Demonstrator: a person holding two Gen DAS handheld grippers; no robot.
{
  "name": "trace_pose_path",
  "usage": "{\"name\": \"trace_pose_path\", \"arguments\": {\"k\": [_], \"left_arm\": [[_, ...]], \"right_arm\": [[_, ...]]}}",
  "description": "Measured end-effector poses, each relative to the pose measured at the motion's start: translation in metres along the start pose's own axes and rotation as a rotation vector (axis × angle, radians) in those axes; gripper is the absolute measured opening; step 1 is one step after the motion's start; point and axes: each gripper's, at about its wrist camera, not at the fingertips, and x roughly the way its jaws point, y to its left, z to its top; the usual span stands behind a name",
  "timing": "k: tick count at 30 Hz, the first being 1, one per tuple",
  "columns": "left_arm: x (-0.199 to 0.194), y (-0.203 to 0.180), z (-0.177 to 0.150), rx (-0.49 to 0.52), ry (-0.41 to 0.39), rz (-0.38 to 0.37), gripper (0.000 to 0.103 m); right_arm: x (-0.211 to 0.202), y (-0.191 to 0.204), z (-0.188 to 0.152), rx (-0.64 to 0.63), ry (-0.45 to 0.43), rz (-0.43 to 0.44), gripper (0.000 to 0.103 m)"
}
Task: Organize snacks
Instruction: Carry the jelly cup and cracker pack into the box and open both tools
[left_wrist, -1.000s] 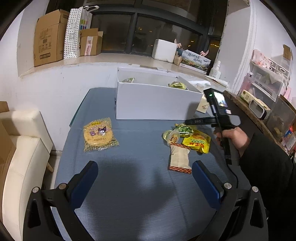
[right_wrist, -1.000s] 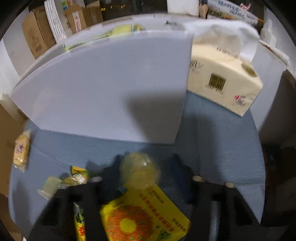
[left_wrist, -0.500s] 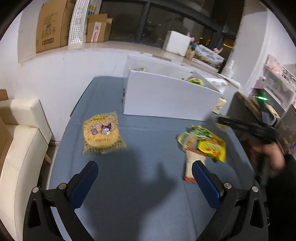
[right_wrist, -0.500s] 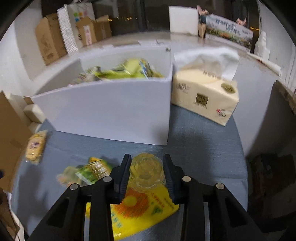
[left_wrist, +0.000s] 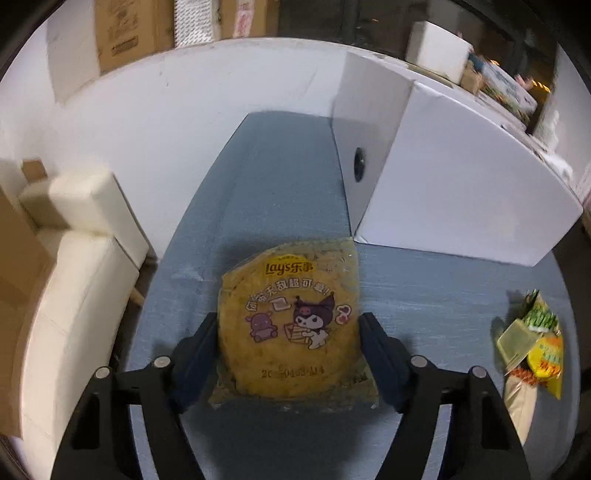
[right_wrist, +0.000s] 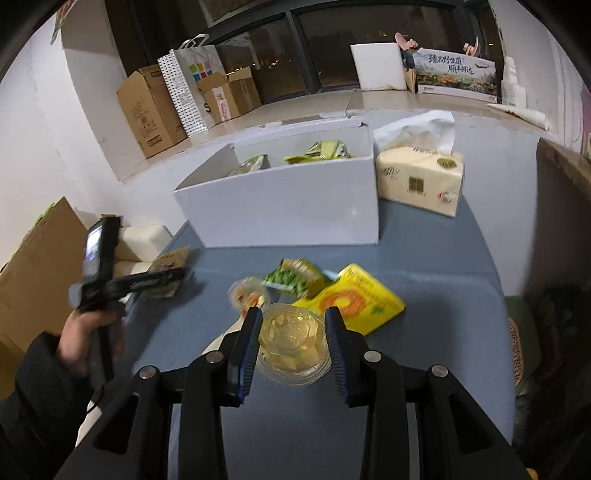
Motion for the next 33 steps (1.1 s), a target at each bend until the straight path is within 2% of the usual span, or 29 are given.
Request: {"name": "trace_pose_path", "arguments": {"k": [2,5,12,17,21,24,27,33], "left_arm": [[-0.003,-0.001,-0.003,0.006,-0.008,-0.058,0.078],[-0.017,-0.004,-0.008,0.009,-0.043,-0.076,0.078],[-0.096,-0.036,-0.021,0.089,-0.210,-0.196,0.078],[-0.131,-0.051,-0.009,0.132,-0.287,-0.257,0.078],[-0.137,-0.058,0.024,0.138,-0.324,-0.302,0.078],[-0.136,-0.070,0.049,0.156,-0.347,-0.298,0.078],[-0.120,-0.078,0.089,0.151,-0.338,-0.325,0.078],[-0.079,-0.095,0.153,0.174,-0.327,-0.295,0.078]], "right_arm": [[0.000,0.001,-0.002,0.011,0.003,0.013,0.038],[-0.001,0.006,-0.005,0.007,0.001,0.027,0.038],[-0.001,0.021,0.002,-0.021,-0.018,0.055,0.038],[0.007,0.029,0.027,-0.039,-0.033,0.072,0.038],[0.012,0.032,0.061,-0.066,-0.060,0.070,0.038],[0.020,0.029,0.095,-0.054,-0.078,0.092,0.038],[0.035,0.024,0.135,-0.034,-0.093,0.088,0.038],[0.075,0.015,0.206,-0.030,-0.099,0.053,0.038]]}}
